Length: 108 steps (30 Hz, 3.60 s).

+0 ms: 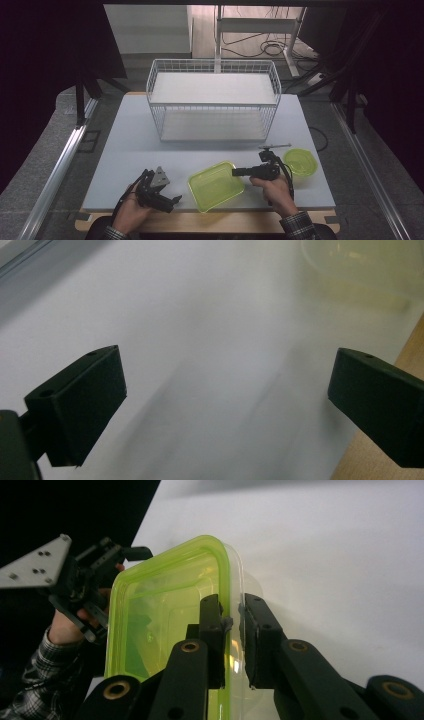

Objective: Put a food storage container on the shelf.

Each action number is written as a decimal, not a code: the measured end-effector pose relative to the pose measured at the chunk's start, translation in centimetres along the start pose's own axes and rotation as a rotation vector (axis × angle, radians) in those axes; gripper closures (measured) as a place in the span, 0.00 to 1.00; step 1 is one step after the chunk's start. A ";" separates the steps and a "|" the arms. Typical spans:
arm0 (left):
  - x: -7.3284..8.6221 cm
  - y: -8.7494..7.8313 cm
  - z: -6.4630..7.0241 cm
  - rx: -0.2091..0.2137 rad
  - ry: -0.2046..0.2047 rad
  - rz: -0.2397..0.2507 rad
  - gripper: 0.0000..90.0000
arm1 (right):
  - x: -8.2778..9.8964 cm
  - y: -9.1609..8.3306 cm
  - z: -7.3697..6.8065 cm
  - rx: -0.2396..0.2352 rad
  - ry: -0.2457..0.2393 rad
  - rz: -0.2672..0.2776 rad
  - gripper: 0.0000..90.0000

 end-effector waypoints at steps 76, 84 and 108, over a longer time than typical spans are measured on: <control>0.6 -0.3 -0.9 -0.022 -0.023 -0.005 0.02 | -13.6 -12.1 -7.3 0.001 -0.053 0.349 0.89; 0.6 -0.5 -1.0 -0.023 -0.032 0.006 0.02 | -16.2 -12.6 -7.7 0.059 -0.045 0.394 0.89; 0.7 -0.7 -1.2 -0.014 -0.041 0.012 0.02 | -21.1 -11.8 -7.6 0.198 0.001 0.471 0.89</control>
Point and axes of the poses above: each handheld gripper's, and its own axes: y roughly forward along the jaws, x roughly out of its underside, z roughly to its right, the point moved 5 cm from there along y, roughly forward along the jaws, and after that the axes turned 14 degrees about -z, right-handed, at the moved point
